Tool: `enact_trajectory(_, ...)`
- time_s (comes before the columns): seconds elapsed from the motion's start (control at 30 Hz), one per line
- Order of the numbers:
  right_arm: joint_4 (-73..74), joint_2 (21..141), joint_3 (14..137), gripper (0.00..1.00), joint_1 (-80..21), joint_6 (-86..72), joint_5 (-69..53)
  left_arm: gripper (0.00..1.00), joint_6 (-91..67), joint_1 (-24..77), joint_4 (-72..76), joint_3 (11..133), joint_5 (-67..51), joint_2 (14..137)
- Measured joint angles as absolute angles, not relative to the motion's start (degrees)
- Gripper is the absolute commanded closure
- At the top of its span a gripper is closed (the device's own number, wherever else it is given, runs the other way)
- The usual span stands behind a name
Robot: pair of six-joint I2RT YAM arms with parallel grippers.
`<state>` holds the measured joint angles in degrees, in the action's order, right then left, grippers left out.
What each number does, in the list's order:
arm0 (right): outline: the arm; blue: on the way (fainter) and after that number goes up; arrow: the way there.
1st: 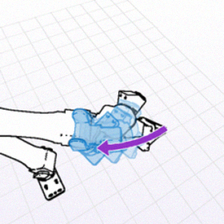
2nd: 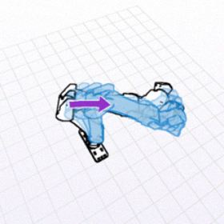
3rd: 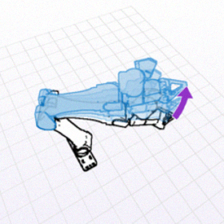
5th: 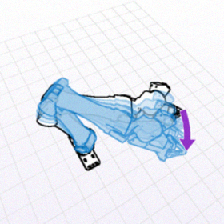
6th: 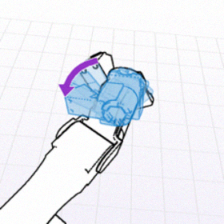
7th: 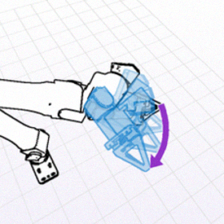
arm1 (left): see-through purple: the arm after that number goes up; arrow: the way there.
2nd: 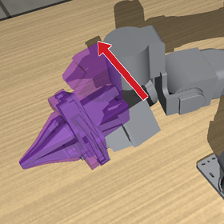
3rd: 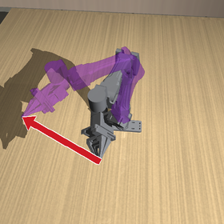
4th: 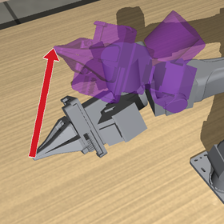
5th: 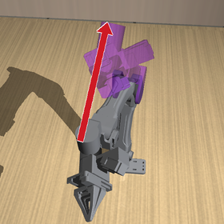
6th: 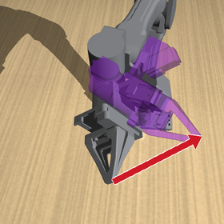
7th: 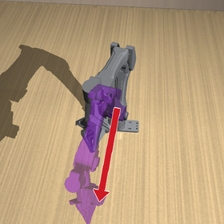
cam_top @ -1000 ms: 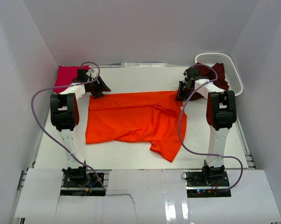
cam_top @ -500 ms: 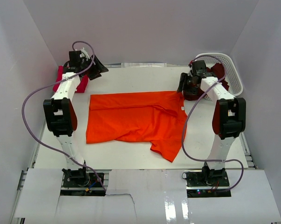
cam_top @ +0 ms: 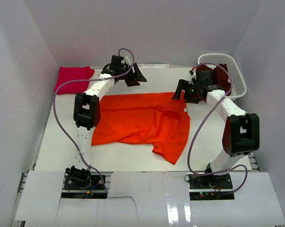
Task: Fold and stack the t-shirts
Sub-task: Fold the flattened tshirt in 1/3 of the way
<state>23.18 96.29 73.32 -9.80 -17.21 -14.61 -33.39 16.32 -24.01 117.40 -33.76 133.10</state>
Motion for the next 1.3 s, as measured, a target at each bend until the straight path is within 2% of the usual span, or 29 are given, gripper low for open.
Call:
enact_trajectory(0.43,5.8,89.4,54.2,0.09,-19.0,-24.0,-19.7,0.28,-42.2,18.7,-17.2,113.9,-42.5,137.5)
enact_trajectory(0.83,-0.1,91.8,54.5,0.09,-20.5,-24.4,-18.8,0.28,-50.3,23.1,-8.5,112.8,-49.1,139.1)
enact_trajectory(1.3,-1.3,94.1,54.8,0.09,-20.5,-23.4,-18.1,0.28,-50.2,23.7,-6.8,107.4,-49.1,141.0)
